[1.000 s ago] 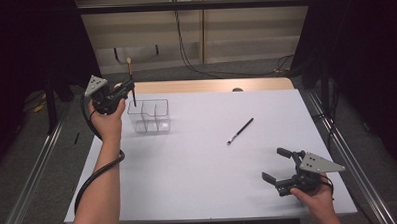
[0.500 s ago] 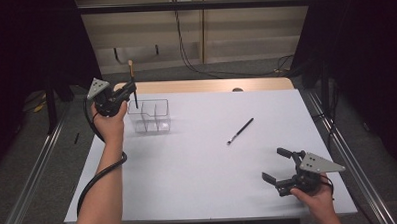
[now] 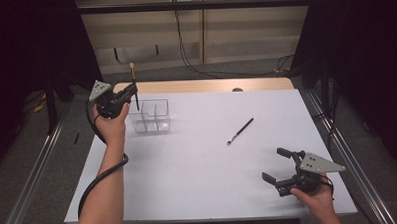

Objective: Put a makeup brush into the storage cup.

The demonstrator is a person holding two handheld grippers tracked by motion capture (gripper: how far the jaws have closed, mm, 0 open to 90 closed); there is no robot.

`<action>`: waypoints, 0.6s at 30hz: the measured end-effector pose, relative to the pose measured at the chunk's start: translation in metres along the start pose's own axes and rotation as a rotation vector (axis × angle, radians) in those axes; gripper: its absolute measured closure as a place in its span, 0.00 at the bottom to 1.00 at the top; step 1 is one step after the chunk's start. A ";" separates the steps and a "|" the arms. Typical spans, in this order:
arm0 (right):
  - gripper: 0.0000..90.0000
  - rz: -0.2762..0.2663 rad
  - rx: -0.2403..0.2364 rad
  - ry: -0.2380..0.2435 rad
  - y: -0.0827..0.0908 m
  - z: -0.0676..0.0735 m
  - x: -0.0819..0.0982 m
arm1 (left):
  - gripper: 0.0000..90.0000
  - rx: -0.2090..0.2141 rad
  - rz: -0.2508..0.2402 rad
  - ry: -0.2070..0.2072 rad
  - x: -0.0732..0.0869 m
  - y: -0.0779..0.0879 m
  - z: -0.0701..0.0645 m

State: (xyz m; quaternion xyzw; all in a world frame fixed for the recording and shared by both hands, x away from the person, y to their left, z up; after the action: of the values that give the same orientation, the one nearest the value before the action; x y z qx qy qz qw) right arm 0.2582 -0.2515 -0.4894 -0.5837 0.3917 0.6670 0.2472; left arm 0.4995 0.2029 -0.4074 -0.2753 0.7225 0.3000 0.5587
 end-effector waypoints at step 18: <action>0.00 0.000 0.000 -0.002 0.001 0.000 0.000 | 0.93 -0.002 0.006 0.003 0.008 0.000 -0.001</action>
State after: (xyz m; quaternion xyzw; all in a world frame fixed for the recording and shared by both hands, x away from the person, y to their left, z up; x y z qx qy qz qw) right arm 0.2578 -0.2517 -0.4890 -0.5830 0.3914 0.6676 0.2475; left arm 0.4971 0.2019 -0.4154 -0.2740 0.7238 0.3021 0.5566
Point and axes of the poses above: each handheld gripper's, and its own axes: y roughly backward along the jaws, x roughly out of its underside, z roughly to its left, the point moved 6 cm from there along -y, roughly forward along the jaws, and after that the axes turned 9 degrees about x, right-handed, at the moved point
